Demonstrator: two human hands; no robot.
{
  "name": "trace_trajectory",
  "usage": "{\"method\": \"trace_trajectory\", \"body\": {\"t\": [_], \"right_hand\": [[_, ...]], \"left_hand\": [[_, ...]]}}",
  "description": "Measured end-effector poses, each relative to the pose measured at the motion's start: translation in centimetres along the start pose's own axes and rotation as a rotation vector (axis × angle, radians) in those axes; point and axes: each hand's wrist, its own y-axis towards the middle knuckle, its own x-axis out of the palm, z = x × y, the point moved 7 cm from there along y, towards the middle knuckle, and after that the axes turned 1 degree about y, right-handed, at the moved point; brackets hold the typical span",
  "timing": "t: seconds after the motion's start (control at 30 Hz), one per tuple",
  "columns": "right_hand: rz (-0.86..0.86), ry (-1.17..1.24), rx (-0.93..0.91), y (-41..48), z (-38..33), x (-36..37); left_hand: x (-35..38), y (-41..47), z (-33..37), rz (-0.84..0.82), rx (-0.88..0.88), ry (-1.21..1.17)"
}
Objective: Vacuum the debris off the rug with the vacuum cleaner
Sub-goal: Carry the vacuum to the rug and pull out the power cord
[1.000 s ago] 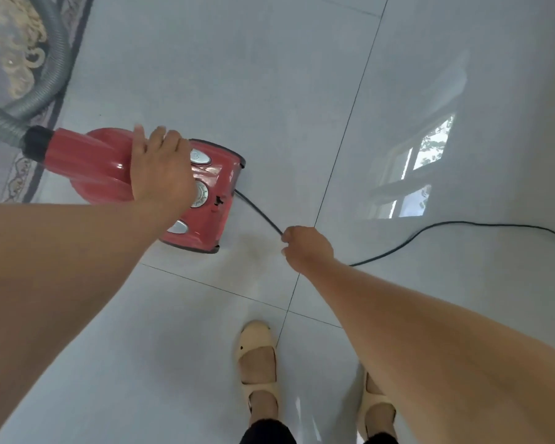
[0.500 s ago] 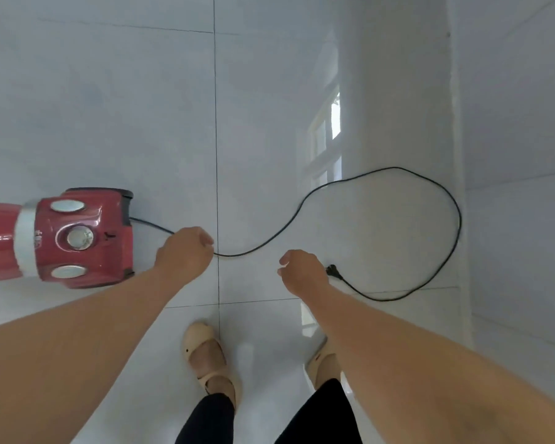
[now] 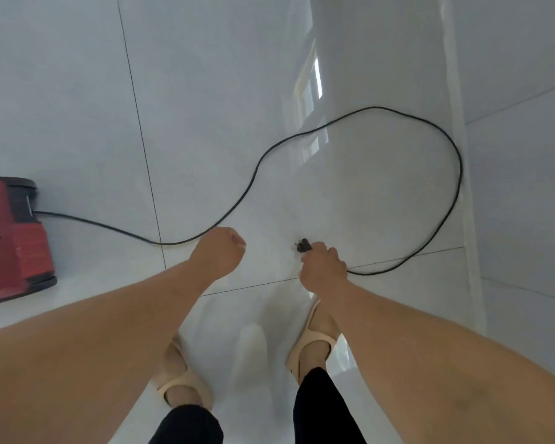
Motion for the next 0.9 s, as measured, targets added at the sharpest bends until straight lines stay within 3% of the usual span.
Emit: {"method": "trace_trajectory", "body": {"t": [0.3, 0.53, 0.9], "right_hand": [[-0.040, 0.031, -0.115, 4.8, 0.6, 2.5], [-0.141, 0.183, -0.078, 5.1, 0.5, 2.6], [-0.054, 0.095, -0.034, 5.1, 2.0, 1.3]], "left_hand": [[4.9, 3.7, -0.2, -0.059, -0.047, 0.037], [4.7, 4.1, 1.0, -0.063, -0.060, 0.016], [5.6, 4.2, 2.1, -0.075, -0.083, -0.117]]}}
